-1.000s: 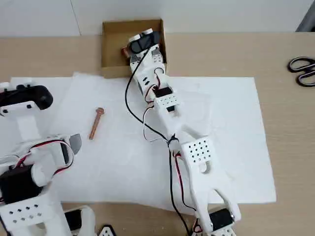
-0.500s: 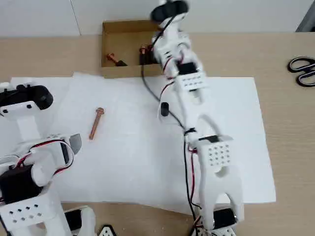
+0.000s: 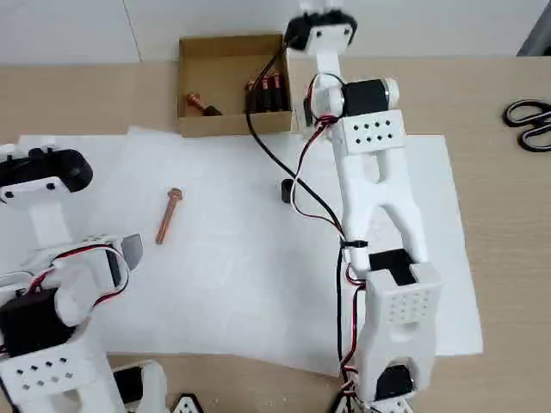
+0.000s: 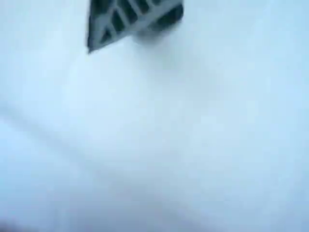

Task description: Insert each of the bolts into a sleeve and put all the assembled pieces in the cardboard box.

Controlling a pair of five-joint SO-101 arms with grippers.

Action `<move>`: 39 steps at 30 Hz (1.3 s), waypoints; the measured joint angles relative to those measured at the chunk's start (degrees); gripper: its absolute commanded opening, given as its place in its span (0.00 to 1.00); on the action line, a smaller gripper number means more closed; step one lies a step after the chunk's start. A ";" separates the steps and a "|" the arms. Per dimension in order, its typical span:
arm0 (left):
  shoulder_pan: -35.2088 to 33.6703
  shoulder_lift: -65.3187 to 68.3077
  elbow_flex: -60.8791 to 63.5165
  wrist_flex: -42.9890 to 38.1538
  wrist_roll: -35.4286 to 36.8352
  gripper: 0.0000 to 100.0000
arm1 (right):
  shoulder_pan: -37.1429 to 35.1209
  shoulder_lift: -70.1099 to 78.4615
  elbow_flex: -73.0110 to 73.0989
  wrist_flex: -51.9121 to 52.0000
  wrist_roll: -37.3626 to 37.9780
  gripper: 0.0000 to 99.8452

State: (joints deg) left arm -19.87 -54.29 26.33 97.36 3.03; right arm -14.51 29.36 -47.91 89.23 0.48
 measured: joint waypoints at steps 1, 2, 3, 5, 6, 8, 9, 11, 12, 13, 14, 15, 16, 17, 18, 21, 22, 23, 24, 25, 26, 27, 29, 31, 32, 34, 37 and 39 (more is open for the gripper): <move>0.00 0.00 0.00 0.00 0.00 0.24 | 0.00 0.00 0.00 1.93 0.00 0.16; 0.00 0.00 0.00 0.00 0.00 0.24 | 0.00 0.00 0.00 2.99 0.00 0.16; 0.00 0.00 0.00 0.00 0.00 0.24 | 0.00 0.09 0.00 3.43 0.00 0.16; 0.00 0.00 0.00 0.00 0.00 0.24 | -0.09 1.67 -0.44 3.60 0.00 0.16; 0.00 0.00 0.00 0.00 0.00 0.24 | -0.18 2.81 -0.62 3.60 0.00 0.17; 0.00 0.00 0.00 0.00 0.00 0.24 | -0.62 5.63 -0.70 3.69 0.00 0.19; 0.00 0.00 0.00 0.00 0.00 0.24 | -0.97 7.03 -0.70 3.69 0.00 0.20; 0.00 0.00 0.00 0.00 0.00 0.24 | -1.85 9.23 -0.70 3.69 0.00 0.21; 0.00 0.00 0.00 0.00 0.00 0.24 | -2.37 10.11 -0.70 3.69 0.00 0.21; 0.00 0.00 0.00 0.00 0.00 0.24 | -2.90 10.73 -0.70 3.69 0.00 0.21; 0.00 0.00 0.00 0.00 0.00 0.24 | -3.43 10.90 -0.70 3.69 0.00 0.21; 0.00 0.00 0.00 0.00 0.00 0.24 | -4.04 10.99 -0.70 3.69 0.00 0.21; 0.00 0.00 0.00 0.00 0.00 0.24 | -4.40 10.99 -0.70 3.69 0.00 0.21; 0.00 0.00 0.00 0.00 0.00 0.24 | -4.84 10.99 -0.70 3.69 0.00 0.21; 0.00 0.00 0.00 0.00 0.00 0.24 | -5.01 10.99 -0.70 3.69 0.00 0.21; 0.00 0.00 0.00 0.00 0.00 0.24 | -5.10 10.99 -0.70 3.69 0.00 0.21; 0.00 0.00 0.00 0.00 0.00 0.24 | -5.19 10.99 -0.70 3.69 0.00 0.21; 0.00 0.00 0.00 0.00 0.00 0.24 | -5.27 10.99 -0.70 3.69 0.00 0.21; 0.00 0.00 0.00 0.00 0.00 0.24 | -5.45 10.99 -0.70 3.69 0.00 0.21; 0.00 0.00 0.00 0.00 0.00 0.24 | -5.71 10.99 -0.70 3.69 0.00 0.21; 0.00 0.00 0.00 0.00 0.00 0.24 | -5.98 10.99 -0.70 3.69 0.00 0.21; 0.00 0.00 0.00 0.00 0.00 0.24 | -6.24 10.99 -0.70 3.69 0.00 0.21; 0.00 0.00 0.00 0.00 0.00 0.24 | -6.51 10.99 -0.70 4.04 0.00 0.21; 0.00 0.00 0.00 0.00 0.00 0.24 | -6.59 10.99 -0.70 4.48 0.00 0.21; 0.00 0.00 0.00 0.00 0.00 0.24 | -6.77 10.99 -0.70 4.48 0.00 0.21; 0.00 0.00 0.00 0.00 0.00 0.24 | -7.21 10.99 -0.70 4.48 0.00 0.21; 0.00 0.00 0.00 0.00 0.00 0.24 | -6.95 10.99 0.79 4.40 0.00 0.21; 0.00 0.00 0.00 0.00 0.00 0.24 | -6.86 10.99 1.93 4.40 0.00 0.21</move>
State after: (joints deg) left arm -19.87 -54.29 26.33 97.36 3.03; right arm -21.36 40.35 -45.98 93.63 0.48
